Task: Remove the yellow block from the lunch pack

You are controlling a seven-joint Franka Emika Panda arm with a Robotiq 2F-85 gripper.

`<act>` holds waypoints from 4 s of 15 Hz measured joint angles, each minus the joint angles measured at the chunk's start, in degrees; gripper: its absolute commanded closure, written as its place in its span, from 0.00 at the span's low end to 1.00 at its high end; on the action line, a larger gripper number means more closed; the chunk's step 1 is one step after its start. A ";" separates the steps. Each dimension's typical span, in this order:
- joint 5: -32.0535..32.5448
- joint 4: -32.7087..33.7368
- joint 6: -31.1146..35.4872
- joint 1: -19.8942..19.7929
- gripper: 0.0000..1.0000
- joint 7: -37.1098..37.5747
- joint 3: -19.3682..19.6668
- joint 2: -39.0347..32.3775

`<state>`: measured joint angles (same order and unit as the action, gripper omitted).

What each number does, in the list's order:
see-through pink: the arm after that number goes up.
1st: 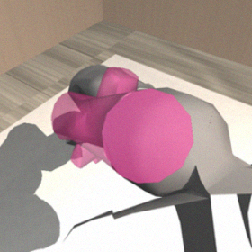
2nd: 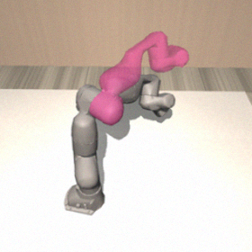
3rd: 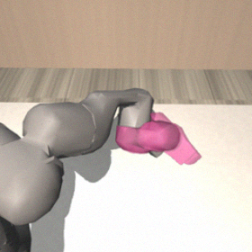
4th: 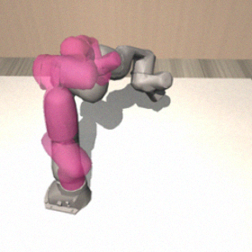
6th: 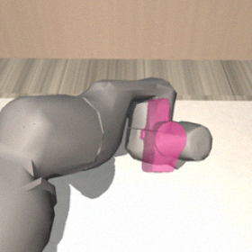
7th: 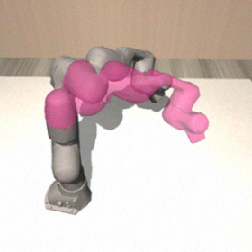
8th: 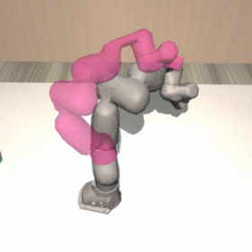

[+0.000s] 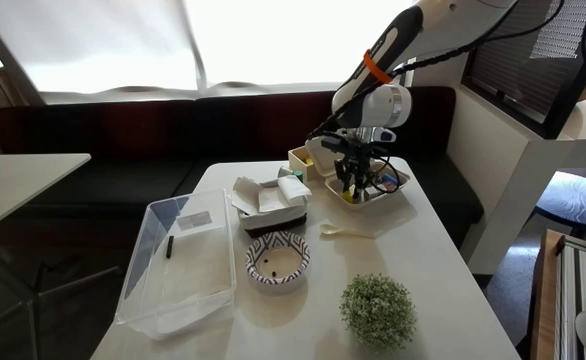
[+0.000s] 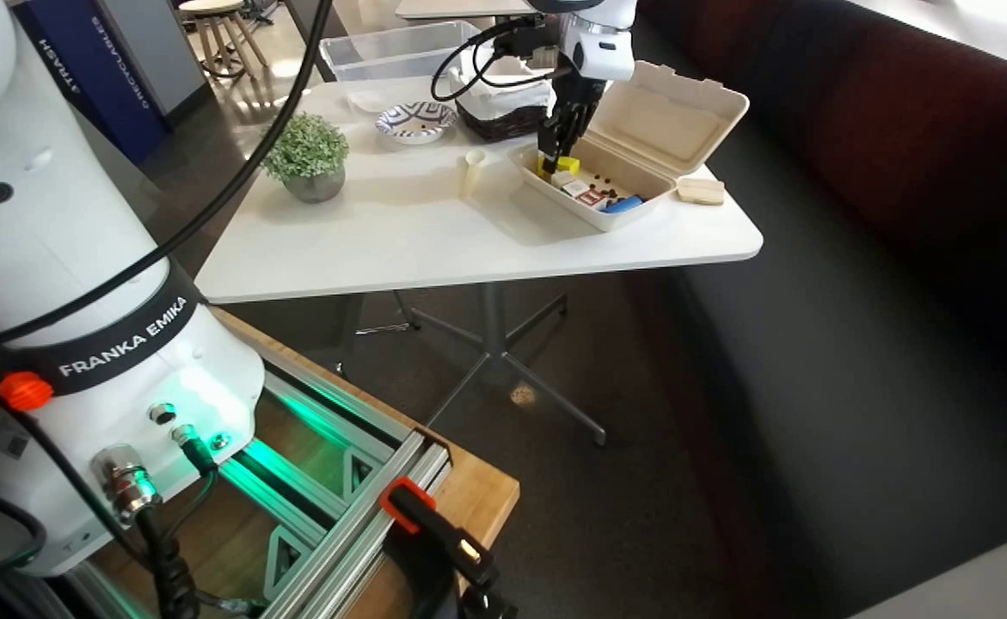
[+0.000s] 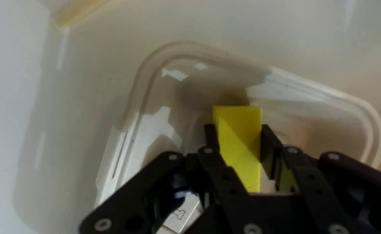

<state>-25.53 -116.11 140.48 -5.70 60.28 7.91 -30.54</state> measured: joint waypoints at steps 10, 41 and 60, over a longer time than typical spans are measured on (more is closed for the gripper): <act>2.29 -6.36 1.86 -0.03 0.91 -5.59 0.95 10.32; 22.95 -19.78 10.74 10.99 0.91 -3.34 -7.10 23.56; 19.63 -22.28 4.12 10.61 0.91 -7.57 -7.87 20.99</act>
<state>-5.90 -138.39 144.60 4.91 52.70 0.04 -9.55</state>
